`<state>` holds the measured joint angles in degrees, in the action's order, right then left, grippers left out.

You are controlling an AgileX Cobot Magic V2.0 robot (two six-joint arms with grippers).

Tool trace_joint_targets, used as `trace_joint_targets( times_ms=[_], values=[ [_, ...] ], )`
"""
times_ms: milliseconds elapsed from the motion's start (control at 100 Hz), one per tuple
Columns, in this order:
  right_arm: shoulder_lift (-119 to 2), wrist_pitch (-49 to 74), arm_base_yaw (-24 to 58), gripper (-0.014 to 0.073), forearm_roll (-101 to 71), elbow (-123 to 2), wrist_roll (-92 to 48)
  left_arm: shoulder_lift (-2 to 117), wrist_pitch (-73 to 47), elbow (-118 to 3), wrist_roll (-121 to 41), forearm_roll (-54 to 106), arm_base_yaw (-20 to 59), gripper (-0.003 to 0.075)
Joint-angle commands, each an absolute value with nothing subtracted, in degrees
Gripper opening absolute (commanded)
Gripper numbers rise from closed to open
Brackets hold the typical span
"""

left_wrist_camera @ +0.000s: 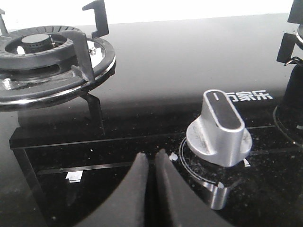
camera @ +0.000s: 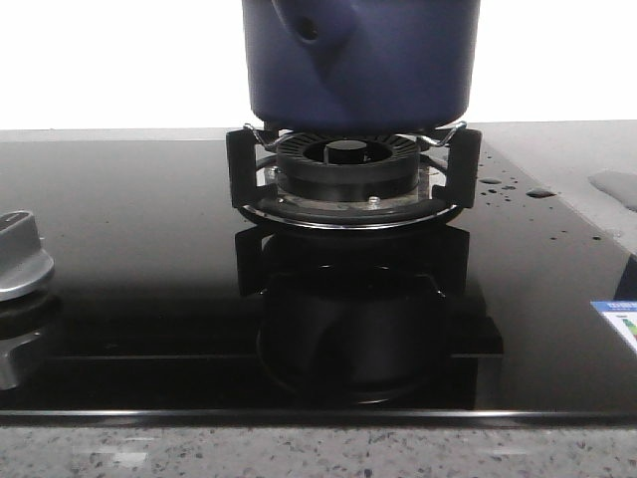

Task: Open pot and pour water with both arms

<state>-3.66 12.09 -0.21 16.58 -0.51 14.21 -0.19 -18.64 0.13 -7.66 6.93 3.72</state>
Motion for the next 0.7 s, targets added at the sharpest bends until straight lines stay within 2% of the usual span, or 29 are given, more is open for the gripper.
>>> trace_joint_targets(
  times_ms=[0,50,410,690],
  values=[
    [-2.3,7.16,-1.28,-0.0064,15.09,1.04,13.43,-1.95,-16.16,2.67,-7.12,7.05,3.56,-0.002],
    [-1.93,5.68,-1.85,-0.0064,14.18,2.46,12.98,-1.95,-16.16,2.67,-7.12,7.05,3.56,-0.002],
    [-1.04,16.35,-2.68,-0.0064,7.93,2.31,9.97,-1.95,-16.16,2.67,-7.12,7.05,3.56,-0.002],
    [1.76,17.84,-2.68,-0.0064,7.84,2.31,9.97,-1.95,-16.16,2.67,-7.12,7.05,3.56,-0.002]
  ],
)
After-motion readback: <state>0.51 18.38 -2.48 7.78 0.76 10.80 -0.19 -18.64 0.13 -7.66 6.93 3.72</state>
